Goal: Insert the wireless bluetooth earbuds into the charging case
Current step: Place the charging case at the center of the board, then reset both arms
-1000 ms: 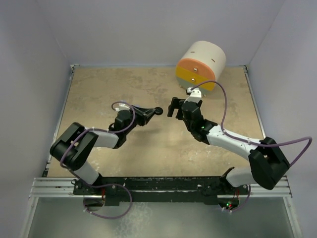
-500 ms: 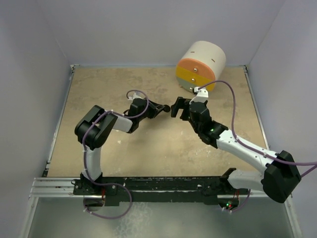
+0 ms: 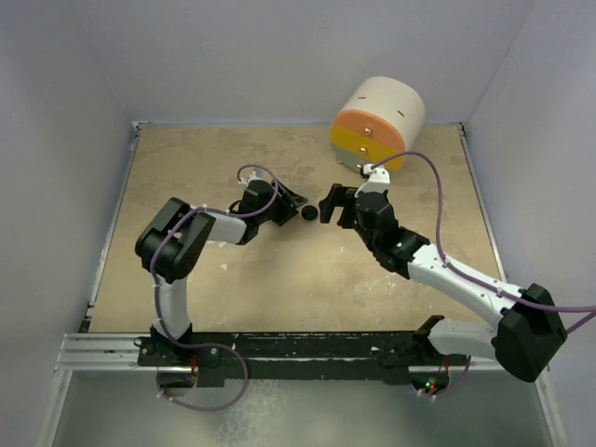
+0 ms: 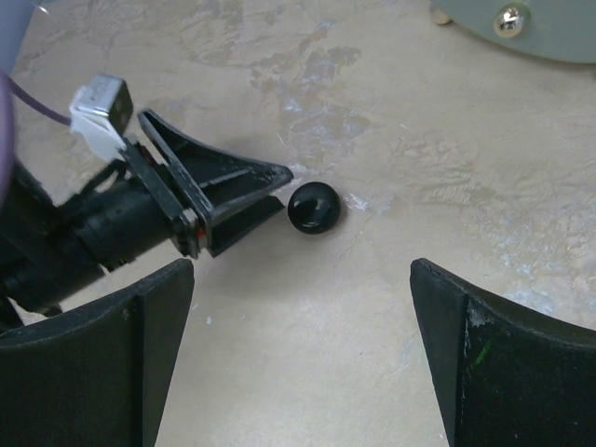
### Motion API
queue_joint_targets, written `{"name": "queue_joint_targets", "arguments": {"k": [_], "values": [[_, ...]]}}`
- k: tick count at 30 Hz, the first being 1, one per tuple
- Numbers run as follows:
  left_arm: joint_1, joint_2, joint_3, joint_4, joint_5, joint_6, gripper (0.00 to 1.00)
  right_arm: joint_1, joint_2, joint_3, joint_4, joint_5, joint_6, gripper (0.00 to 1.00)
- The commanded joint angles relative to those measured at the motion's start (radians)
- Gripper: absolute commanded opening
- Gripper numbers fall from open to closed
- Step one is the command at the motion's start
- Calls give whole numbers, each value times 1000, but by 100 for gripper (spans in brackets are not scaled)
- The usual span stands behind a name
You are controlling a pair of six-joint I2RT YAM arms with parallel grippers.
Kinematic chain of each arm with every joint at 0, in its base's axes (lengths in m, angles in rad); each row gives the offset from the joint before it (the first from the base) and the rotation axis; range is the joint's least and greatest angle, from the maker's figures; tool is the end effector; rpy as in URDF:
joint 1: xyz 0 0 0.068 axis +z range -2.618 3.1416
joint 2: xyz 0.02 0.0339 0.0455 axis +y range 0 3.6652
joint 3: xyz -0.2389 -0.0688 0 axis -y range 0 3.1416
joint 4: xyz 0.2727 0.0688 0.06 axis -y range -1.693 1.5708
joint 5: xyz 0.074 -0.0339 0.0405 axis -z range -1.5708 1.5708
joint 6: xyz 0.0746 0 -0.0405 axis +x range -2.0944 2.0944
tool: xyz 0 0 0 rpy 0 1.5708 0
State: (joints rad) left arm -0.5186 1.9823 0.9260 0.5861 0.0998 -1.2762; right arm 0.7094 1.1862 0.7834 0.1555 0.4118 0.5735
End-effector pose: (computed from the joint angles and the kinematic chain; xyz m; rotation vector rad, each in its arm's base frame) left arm 0.3734 -0.2216 0.0574 -0.7742 2.1332 -1.1585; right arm 0.2795 0.2006 0.2484 0.1705 1.8221 0.5396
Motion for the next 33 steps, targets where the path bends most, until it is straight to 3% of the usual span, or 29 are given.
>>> {"name": "queue_joint_targets", "arguments": {"k": [1,4,8,14,21,26,33], "values": [[41,-137,21,-83,-21,99,54,-4,25,44,36,-22,26,100],[92,-249,17,-214,-79,166,55,-61,54,60,19,-44,59,100],[209,-447,-14,-360,-127,268,62,-258,76,64,7,-132,94,100],[390,-661,9,-630,-256,431,65,-441,97,115,-85,-10,223,100],[616,-798,-81,-748,-370,414,68,-607,53,165,-74,-22,225,100],[646,-842,-113,-802,-428,420,69,-672,13,134,-62,-52,205,100],[653,-854,-137,-783,-399,415,69,-701,4,131,-57,-82,182,100]]}}
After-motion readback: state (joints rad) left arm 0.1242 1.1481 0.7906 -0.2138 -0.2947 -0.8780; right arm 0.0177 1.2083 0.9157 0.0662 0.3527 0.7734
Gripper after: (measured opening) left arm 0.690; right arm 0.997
